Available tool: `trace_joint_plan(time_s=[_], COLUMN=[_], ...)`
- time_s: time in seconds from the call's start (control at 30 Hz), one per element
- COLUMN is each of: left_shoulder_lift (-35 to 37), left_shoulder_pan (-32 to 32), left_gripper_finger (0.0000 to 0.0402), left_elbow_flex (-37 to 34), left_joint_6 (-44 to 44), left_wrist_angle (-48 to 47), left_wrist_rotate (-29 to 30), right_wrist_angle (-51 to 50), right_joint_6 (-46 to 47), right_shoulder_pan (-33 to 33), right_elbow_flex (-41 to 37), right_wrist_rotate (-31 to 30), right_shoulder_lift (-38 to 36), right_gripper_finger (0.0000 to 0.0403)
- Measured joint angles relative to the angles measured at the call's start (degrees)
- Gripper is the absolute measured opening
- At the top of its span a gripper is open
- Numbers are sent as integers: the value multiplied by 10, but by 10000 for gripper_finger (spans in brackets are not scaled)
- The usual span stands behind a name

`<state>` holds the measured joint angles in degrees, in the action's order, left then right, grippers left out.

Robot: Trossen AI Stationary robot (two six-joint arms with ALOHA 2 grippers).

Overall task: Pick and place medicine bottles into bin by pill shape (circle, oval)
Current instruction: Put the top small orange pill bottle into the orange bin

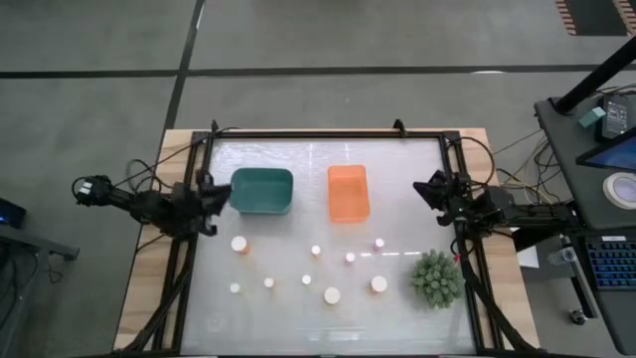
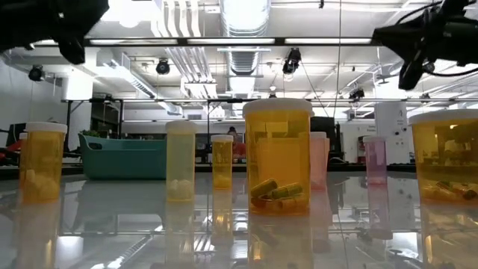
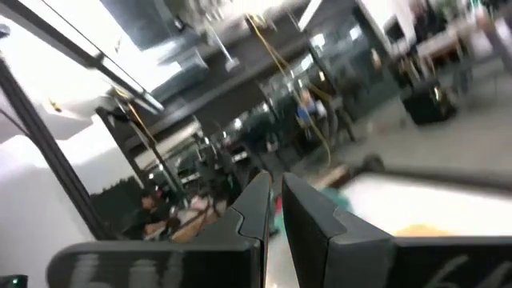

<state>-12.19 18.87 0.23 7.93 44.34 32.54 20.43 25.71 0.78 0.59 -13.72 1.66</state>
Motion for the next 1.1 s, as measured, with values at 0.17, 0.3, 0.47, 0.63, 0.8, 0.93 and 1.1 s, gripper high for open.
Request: trace_joint_plan(time_s=[0.17, 0.3, 0.47, 0.63, 0.8, 0.93, 1.1], left_shoulder_lift=[-1, 0, -4, -5, -4, -3, -3], left_shoulder_pan=[0, 0, 0, 0, 0, 0, 0], left_gripper_finger=[42, 42, 42, 42, 42, 42, 42], left_elbow_flex=[0, 0, 0, 1, 9, 12, 12], left_joint_6=[105, 186, 232, 240, 240, 240, 239], left_wrist_angle=[93, 108, 77, 42, 118, 156, 147], left_wrist_rotate=[44, 88, 87, 84, 60, 56, 56], right_wrist_angle=[43, 51, 51, 33, 22, 22, 24], right_joint_6=[-60, -85, -91, -120, -149, -174, -200], right_shoulder_pan=[0, 0, 0, 0, 0, -10, -40], right_elbow_flex=[10, 43, 97, 163, 233, 284, 347], right_wrist_rotate=[0, 0, 1, 2, 2, 2, 2], right_shoulder_lift=[5, 30, 105, 204, 305, 389, 499], right_gripper_finger=[28, 28, 28, 28, 28, 28, 28])
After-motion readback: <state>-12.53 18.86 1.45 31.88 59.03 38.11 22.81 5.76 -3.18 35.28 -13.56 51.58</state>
